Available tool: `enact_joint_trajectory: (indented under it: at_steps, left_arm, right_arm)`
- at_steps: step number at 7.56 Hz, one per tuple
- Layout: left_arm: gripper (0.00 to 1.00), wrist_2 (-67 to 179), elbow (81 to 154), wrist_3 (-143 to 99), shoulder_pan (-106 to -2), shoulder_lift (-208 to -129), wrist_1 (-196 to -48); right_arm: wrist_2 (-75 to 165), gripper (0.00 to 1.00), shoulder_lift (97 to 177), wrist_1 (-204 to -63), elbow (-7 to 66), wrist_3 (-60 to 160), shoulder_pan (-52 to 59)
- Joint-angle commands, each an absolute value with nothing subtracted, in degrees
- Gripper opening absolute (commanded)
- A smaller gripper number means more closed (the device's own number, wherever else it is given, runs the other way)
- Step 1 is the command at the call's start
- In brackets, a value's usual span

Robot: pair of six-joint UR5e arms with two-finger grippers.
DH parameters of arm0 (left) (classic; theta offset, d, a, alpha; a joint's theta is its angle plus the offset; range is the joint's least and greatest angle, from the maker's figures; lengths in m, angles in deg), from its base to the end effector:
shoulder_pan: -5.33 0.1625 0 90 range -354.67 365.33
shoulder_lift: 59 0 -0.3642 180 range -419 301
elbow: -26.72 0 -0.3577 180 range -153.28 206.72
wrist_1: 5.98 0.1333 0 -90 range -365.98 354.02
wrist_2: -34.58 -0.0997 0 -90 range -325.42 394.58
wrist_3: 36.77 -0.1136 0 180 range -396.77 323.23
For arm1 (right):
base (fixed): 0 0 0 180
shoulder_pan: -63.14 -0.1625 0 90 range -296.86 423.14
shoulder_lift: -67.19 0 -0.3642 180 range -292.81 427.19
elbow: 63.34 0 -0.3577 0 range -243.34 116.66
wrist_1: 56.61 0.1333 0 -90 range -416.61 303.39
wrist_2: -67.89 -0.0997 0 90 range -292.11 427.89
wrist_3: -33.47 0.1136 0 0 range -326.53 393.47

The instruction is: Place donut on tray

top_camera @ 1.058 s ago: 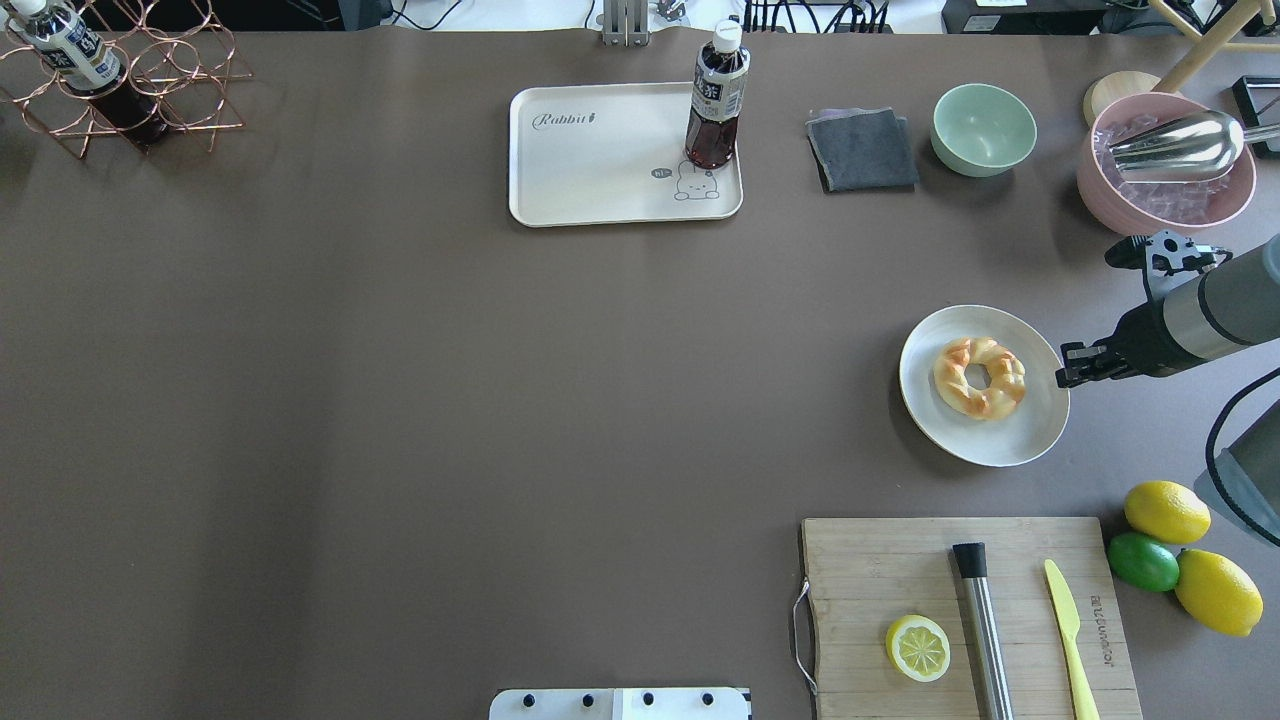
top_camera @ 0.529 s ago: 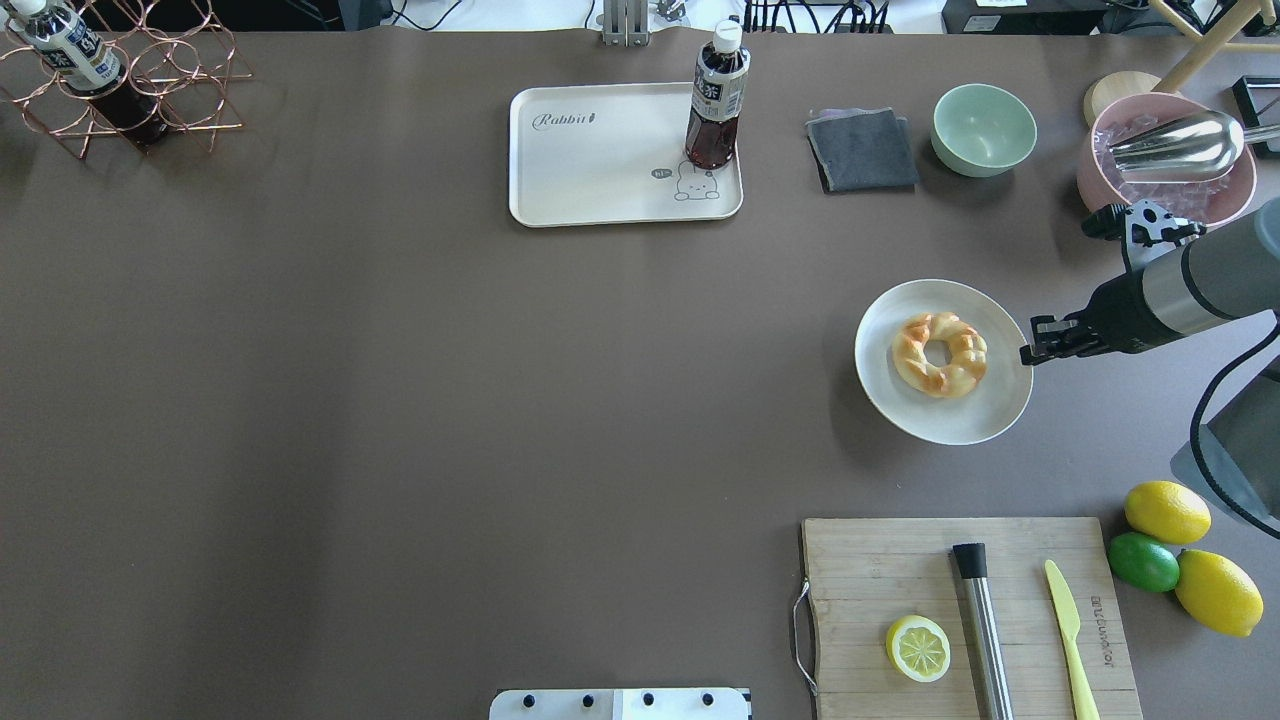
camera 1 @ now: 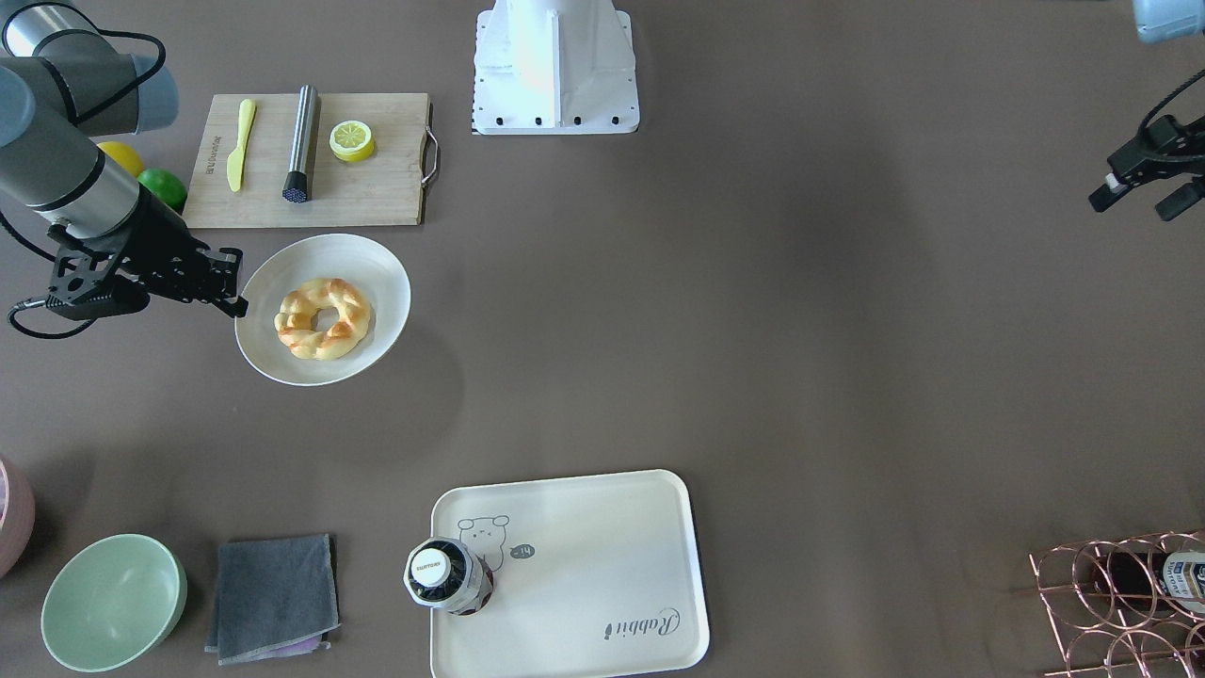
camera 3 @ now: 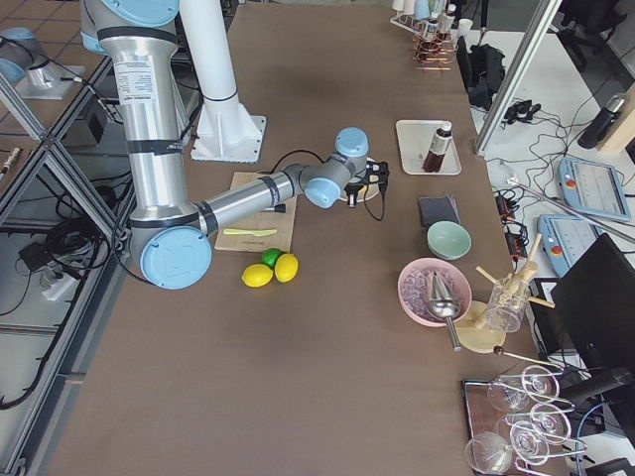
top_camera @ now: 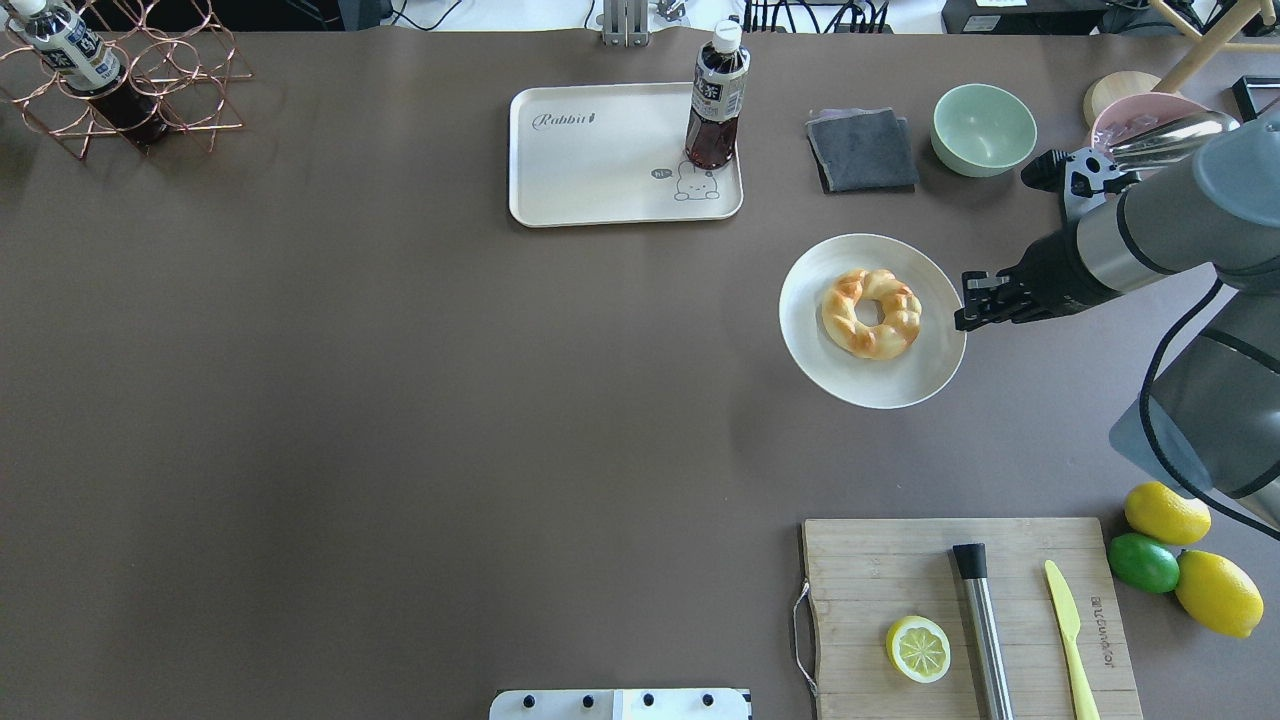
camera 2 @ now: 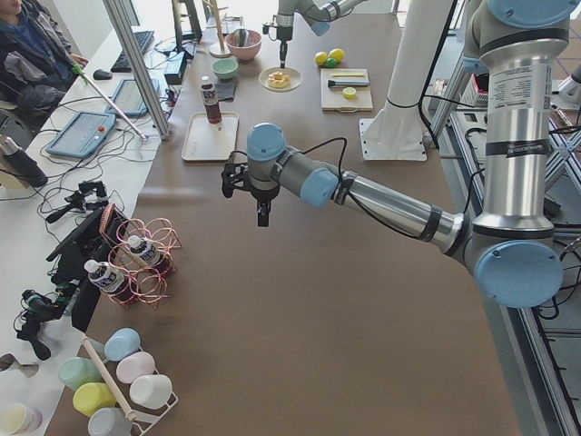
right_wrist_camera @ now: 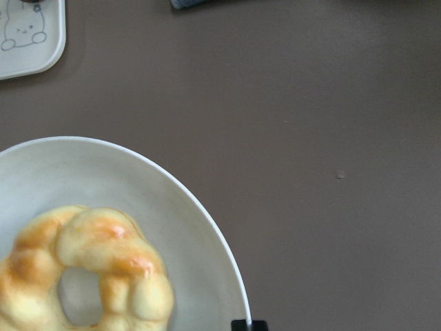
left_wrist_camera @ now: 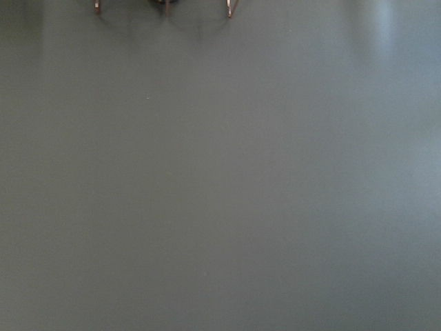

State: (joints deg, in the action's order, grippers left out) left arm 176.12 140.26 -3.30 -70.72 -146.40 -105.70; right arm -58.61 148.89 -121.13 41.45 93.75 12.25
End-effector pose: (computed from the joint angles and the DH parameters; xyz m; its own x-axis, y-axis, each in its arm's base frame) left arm 0.0629 -0.4371 0.4084 0.5376 -0.0121 -0.8431 0.1068 0.9928 0.0539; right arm -0.2745 -0.4419 0.3683 0.5323 0.0230 0.8463 -0.0904 0.9955 0.0299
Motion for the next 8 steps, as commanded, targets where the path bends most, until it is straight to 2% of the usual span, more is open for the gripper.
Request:
enact_joint_trajectory:
  at_steps: [1, 6, 8]
  left_arm:
    - [0.98, 170.93, 141.94, 12.42, -57.20, -154.86, -105.65]
    - [0.97, 161.77, 142.21, 42.99, -39.96, -171.20, -104.17]
    - [0.96, 161.15, 141.16, 45.05, -37.40, -174.29, -104.07]
  right_arm:
    - [-55.61, 0.00, 142.27, -128.05, 43.71, 100.32, 16.54]
    - [-52.70, 0.00, 133.12, -135.61, 43.80, 106.58, 21.04]
    - [-49.73, 0.00, 131.87, -136.15, 44.85, 110.09, 24.01]
